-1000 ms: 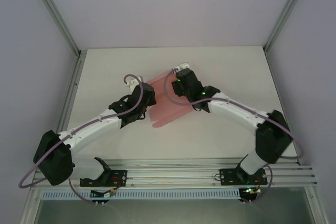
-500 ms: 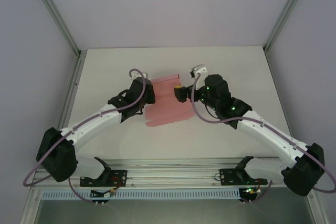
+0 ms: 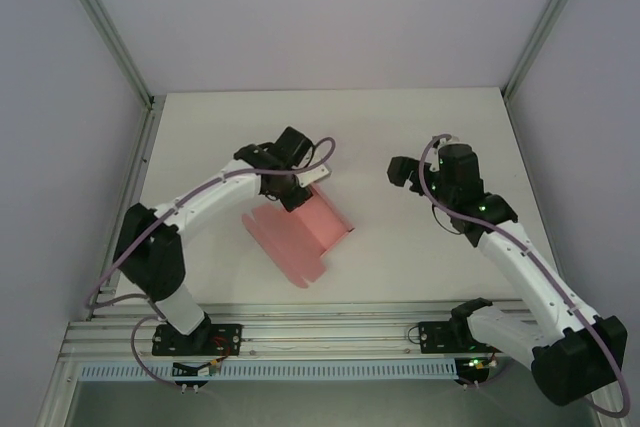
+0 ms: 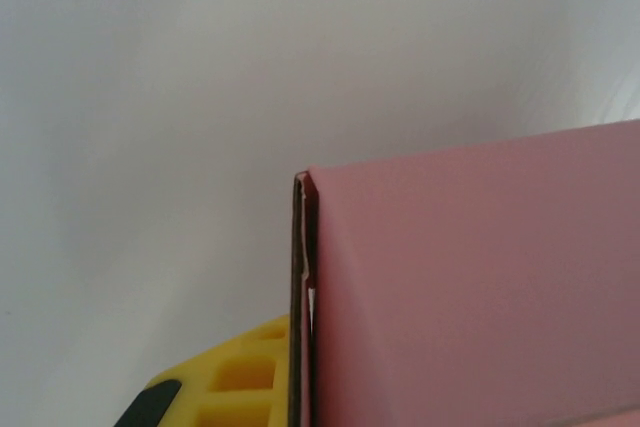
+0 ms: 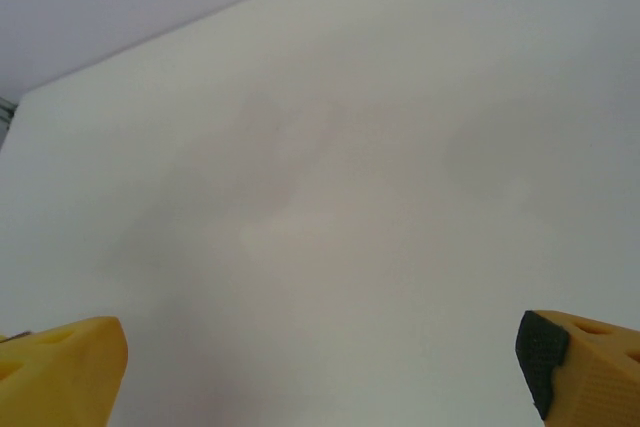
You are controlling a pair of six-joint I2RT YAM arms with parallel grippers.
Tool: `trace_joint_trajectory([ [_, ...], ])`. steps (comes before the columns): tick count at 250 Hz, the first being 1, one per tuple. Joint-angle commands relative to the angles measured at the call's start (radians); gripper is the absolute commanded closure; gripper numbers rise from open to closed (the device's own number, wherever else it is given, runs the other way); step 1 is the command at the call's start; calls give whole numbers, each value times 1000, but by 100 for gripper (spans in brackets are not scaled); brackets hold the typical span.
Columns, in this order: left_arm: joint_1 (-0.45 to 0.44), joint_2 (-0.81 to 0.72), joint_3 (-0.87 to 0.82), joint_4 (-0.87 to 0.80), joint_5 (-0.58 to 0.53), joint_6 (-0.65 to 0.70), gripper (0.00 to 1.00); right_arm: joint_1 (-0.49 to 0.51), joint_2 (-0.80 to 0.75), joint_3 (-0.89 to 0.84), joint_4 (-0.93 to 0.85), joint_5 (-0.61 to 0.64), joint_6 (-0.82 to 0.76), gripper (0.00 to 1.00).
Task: Assemble paper box
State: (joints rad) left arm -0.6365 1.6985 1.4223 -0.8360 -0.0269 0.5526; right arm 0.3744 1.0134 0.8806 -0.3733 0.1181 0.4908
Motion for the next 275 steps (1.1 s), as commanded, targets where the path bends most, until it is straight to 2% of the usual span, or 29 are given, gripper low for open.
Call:
trace_joint_trajectory([
  [1,-32,104,139,-234,-112,244,93,-6,-31,-11,-62,-14,23,0],
  [29,-79,244,216,-244,-347,320,96,-7,-45,-19,-79,-5,25,0],
  [44,-97,330,277,-263,-426,340,99,-8,-52,-23,-91,0,23,0],
  [73,-131,457,386,-293,-498,354,100,-9,-75,-27,-120,25,19,0],
  [112,-195,515,394,-156,-561,430,100,-12,-115,-53,-135,55,17,0],
  [125,-205,517,395,-111,-538,439,94,-14,-125,-59,-137,55,17,0],
  [141,-210,514,402,-86,-511,436,78,-15,-135,-64,-146,63,17,0],
  [155,-210,505,416,-80,-489,424,71,-16,-143,-60,-159,76,14,0],
  [169,-209,487,430,-73,-472,412,60,-17,-149,-55,-178,89,10,0],
  [187,-207,448,428,-57,-443,409,55,-20,-152,-51,-186,99,3,0],
  [200,-206,412,411,-26,-425,408,45,-21,-152,-50,-181,101,-8,0],
  [217,-201,360,389,36,-395,395,40,-25,-145,-43,-167,106,-28,0],
  [227,-196,327,378,76,-374,374,34,-30,-135,-35,-158,105,-42,0],
  [235,-189,298,368,113,-356,356,24,-35,-124,-25,-153,99,-53,0],
  [240,-184,276,358,143,-343,348,5,-38,-116,-18,-149,95,-60,0],
  [243,-180,262,349,164,-336,341,1,-39,-111,-13,-146,92,-64,0],
  [262,-150,159,267,360,-297,273,0,-49,-71,8,-120,61,-102,0],
  [275,-119,89,220,483,-286,174,0,-55,-43,20,-97,35,-126,0],
])
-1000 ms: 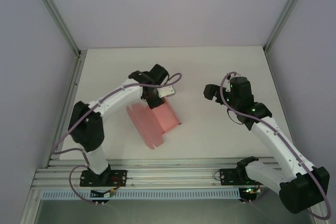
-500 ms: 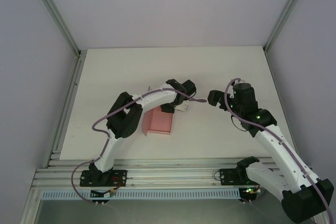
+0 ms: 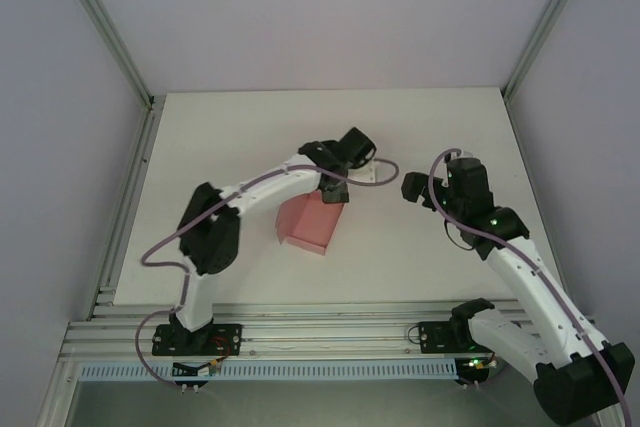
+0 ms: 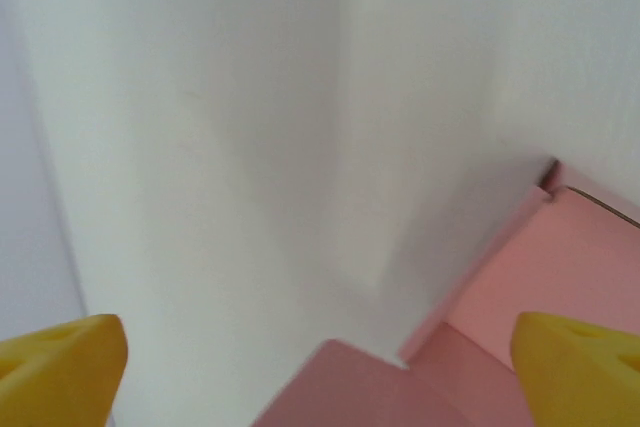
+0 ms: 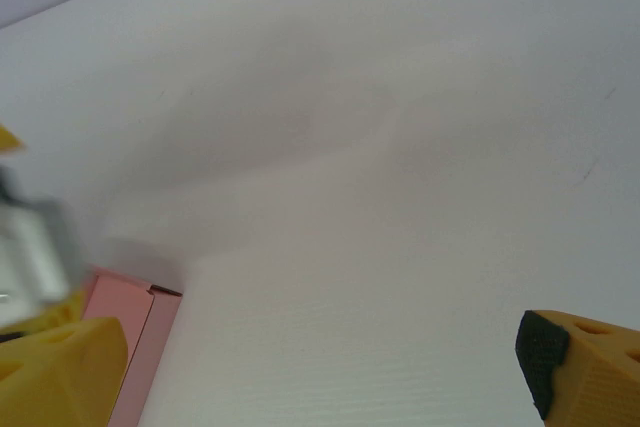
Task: Assemble paper box
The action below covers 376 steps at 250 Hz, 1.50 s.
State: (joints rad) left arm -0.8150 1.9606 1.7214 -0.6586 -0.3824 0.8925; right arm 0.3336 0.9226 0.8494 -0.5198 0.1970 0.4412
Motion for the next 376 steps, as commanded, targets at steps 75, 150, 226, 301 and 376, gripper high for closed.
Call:
trace_joint_trajectory([
  [75,376,-385,-178,162,-14,-991,0,-6,461,235,121,-474,-198,3],
  [150,510,-706,-682,247,36,-1266,0,201,978,644,-137,-434,-554,17],
  [226,526,-817,-802,229,-24,-1287,0,261,1137,701,-98,-476,-563,42],
  [301,529,-780,-792,251,18,-1289,0,274,1136,648,-48,-293,-422,91],
  [376,529,-769,-787,264,19,-1304,0,305,914,396,119,46,-142,96],
])
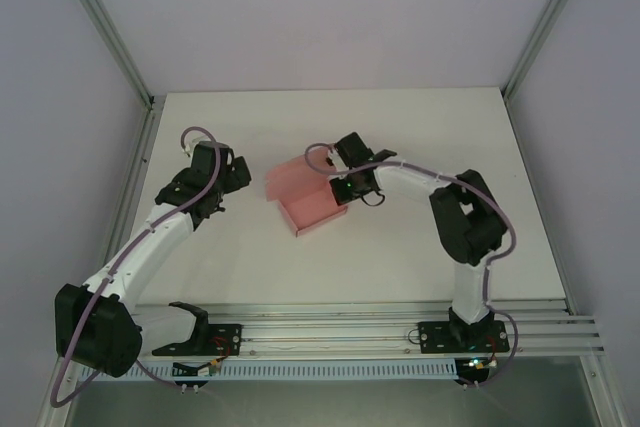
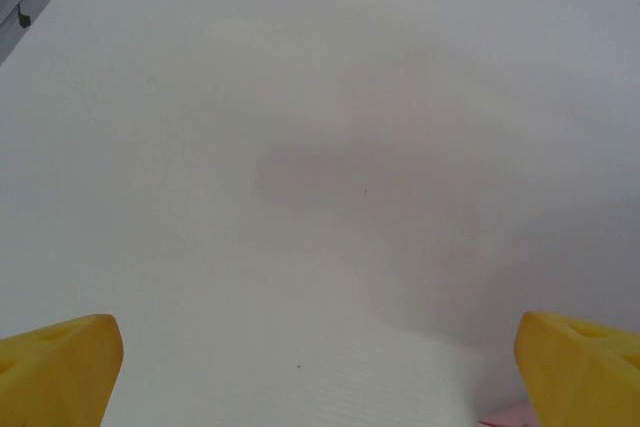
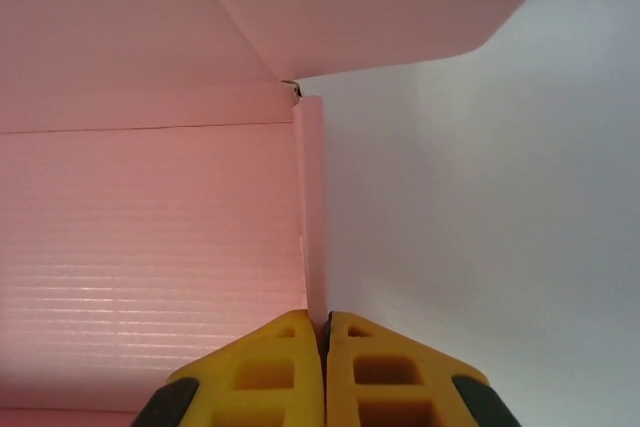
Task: Assemble paper box
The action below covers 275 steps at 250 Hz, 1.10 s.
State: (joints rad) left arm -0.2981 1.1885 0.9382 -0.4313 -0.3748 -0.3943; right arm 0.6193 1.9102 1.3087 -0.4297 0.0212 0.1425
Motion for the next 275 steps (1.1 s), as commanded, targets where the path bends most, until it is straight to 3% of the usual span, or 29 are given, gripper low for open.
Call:
trace_joint_trajectory([
  [1,13,2,-4,37,13,-17,0,21,-75,-63,26,229,160,96],
  [19,12,7,-2,43,27,-18,0,48,-88,-50,-73,402,275,95],
  [38,12,19,-4,60,52,-19,0,64,-80,-27,-175,435,424,94],
  [64,11,40,-13,97,124,10,0,74,-74,-58,-205,370,607,97],
  [86,12,56,-21,142,264,97,0,80,-88,-114,-110,302,584,96],
  [116,12,81,-43,287,568,303,0,80,-117,-93,-113,315,478,87],
  [160,10,155,-3,318,721,508,2,67,-207,-86,-107,392,300,55],
  [183,12,235,65,275,810,626,8,25,-268,-100,-73,312,189,40],
  [227,11,381,212,100,892,796,18,-105,-335,-109,8,85,-128,27],
  [256,9,425,275,1,951,862,26,-238,-290,-48,9,-150,-262,29],
  [275,4,434,284,-29,964,888,27,-270,-246,16,-27,-249,-360,31],
])
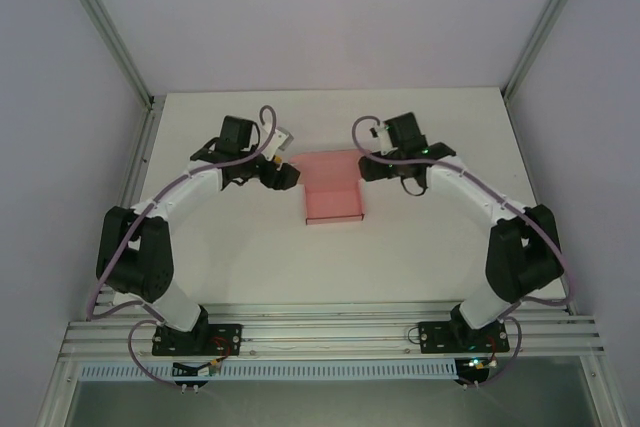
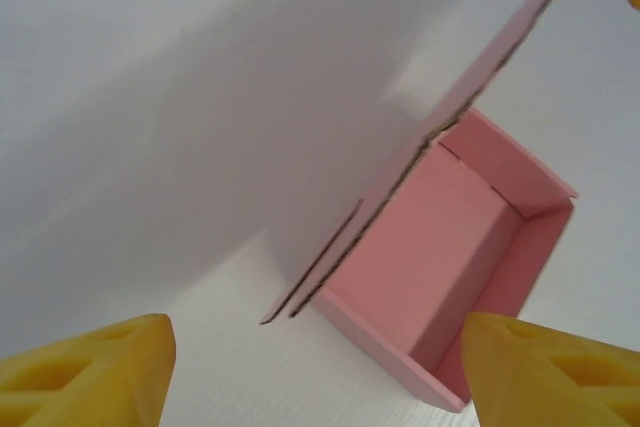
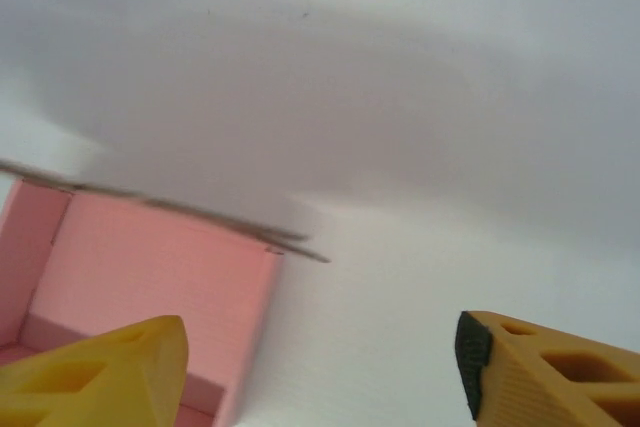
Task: Assemble paper box
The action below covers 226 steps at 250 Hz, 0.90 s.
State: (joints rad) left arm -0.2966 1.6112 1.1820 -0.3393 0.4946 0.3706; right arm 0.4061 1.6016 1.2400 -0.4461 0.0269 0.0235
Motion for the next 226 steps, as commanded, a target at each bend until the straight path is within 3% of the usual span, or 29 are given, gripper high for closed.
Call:
trace_joint_trajectory([
  [1,2,12,41,-122,95,124,27,-56,64,87,-12,-258,-248,31],
  [45,-27,45,59,-164,67,174,33,-66,119,97,-36,-474,-570,31],
  [70,-35,75,85,-180,41,180,38,-84,170,153,-72,-521,-606,37],
  [108,-38,112,130,-197,35,179,46,-87,219,206,-88,-526,-606,37],
  [155,-39,128,149,-195,35,185,50,-88,238,208,-122,-519,-643,54],
  [226,-38,122,143,-215,-44,231,50,-105,220,217,-258,-495,-788,52],
])
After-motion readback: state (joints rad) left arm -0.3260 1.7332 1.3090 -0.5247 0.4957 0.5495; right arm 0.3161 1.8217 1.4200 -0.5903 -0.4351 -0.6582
